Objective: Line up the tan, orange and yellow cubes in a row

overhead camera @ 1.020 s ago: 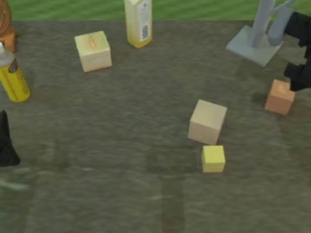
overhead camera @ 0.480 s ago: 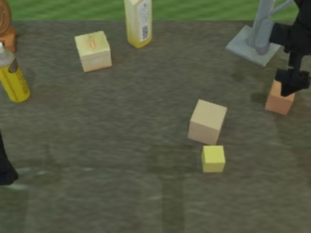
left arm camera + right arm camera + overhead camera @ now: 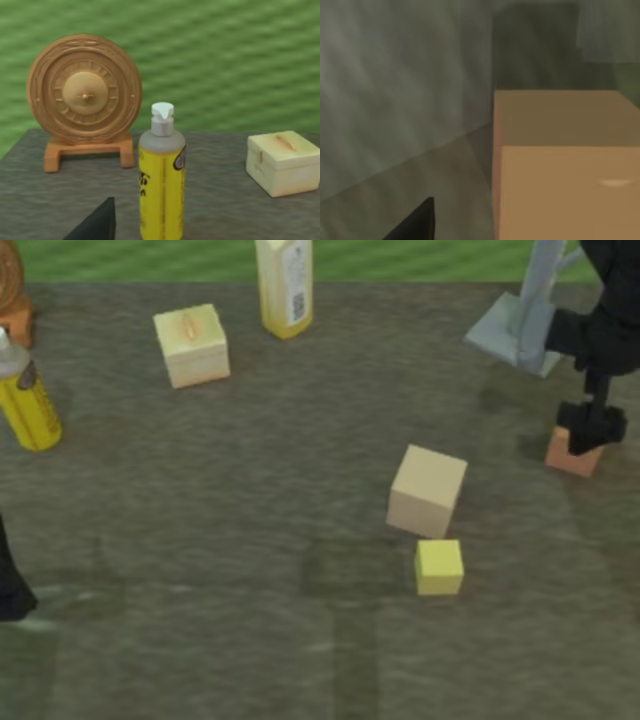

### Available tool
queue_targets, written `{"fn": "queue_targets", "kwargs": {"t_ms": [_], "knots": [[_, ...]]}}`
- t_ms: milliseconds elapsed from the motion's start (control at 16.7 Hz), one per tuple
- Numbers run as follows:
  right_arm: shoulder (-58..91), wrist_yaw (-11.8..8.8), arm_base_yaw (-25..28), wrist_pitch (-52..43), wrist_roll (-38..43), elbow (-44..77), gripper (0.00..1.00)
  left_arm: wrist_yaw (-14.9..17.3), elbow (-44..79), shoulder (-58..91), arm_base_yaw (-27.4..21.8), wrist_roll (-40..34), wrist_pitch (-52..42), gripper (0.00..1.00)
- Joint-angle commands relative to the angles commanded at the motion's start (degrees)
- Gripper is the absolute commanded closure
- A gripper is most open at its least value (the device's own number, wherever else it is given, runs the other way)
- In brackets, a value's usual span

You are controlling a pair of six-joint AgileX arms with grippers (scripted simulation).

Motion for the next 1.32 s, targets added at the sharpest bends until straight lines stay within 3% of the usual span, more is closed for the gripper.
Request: {"fn": "queue_targets", "kwargs": {"t_ms": [300,600,1320], "knots": [[2.15,0.03,0.12,10.59,0.16,-8.23,0.00,0.00,0.00,0.00,0.00,0.00,0.00,0.00],[2.35,0.03,0.12,11.30,0.16,-8.90,0.00,0.00,0.00,0.00,0.00,0.00,0.00,0.00],[2.35,0.03,0.12,11.30,0.16,-8.90,0.90,0.00,0.00,0.00,0.00,0.00,0.00,0.00]]}}
